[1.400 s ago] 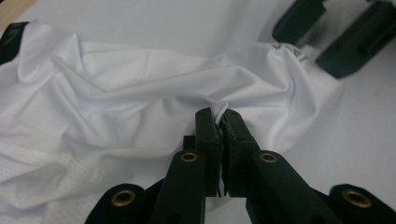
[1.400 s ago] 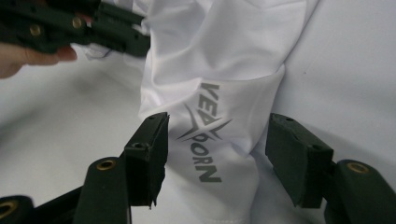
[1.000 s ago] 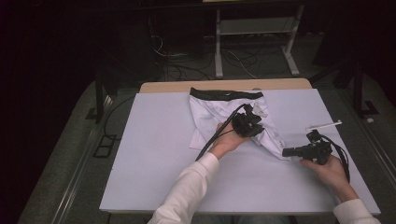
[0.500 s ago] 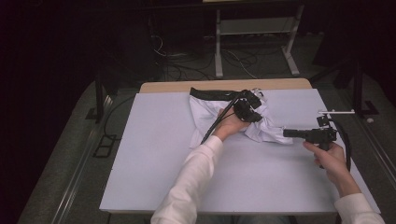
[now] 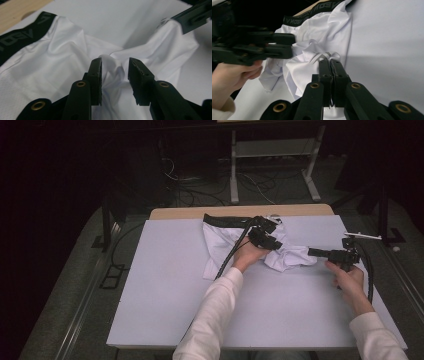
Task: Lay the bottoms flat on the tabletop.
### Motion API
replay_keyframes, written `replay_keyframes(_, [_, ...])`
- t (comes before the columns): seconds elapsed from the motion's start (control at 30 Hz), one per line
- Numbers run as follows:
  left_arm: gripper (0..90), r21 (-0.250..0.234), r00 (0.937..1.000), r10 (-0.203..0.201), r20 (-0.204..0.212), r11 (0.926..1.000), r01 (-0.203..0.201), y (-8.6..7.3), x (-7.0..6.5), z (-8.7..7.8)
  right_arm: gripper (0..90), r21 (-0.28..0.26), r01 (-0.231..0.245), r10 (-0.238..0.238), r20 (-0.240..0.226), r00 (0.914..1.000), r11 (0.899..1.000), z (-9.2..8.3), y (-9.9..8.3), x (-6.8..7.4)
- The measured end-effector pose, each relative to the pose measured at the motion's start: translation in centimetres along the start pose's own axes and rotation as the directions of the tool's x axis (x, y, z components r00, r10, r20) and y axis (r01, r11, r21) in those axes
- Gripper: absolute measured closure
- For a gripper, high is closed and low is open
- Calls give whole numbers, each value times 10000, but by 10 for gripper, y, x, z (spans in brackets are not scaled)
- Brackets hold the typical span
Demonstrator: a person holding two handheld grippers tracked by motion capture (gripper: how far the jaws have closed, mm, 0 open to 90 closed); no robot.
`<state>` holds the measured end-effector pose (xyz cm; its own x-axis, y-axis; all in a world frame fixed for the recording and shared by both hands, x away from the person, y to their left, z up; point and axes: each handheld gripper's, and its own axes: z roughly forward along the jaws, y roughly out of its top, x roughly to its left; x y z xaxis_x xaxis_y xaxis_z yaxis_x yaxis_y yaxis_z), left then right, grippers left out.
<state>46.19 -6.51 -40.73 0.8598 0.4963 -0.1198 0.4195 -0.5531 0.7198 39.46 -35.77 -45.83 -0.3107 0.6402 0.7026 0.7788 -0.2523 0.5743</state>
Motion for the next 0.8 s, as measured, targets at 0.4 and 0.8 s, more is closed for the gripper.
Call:
replay_keyframes(0.4, [469,-248,9999,-161,-22,9996,160,-24,-38,2,867,92,-62,60,265,9996,9999,2,-1,-2])
replay_keyframes(0.8, [872,563,9810,1041,-1638,9938,-960,-37,-57,23,867,304,-95,91,126,9999,9995,-1,-2,-1])
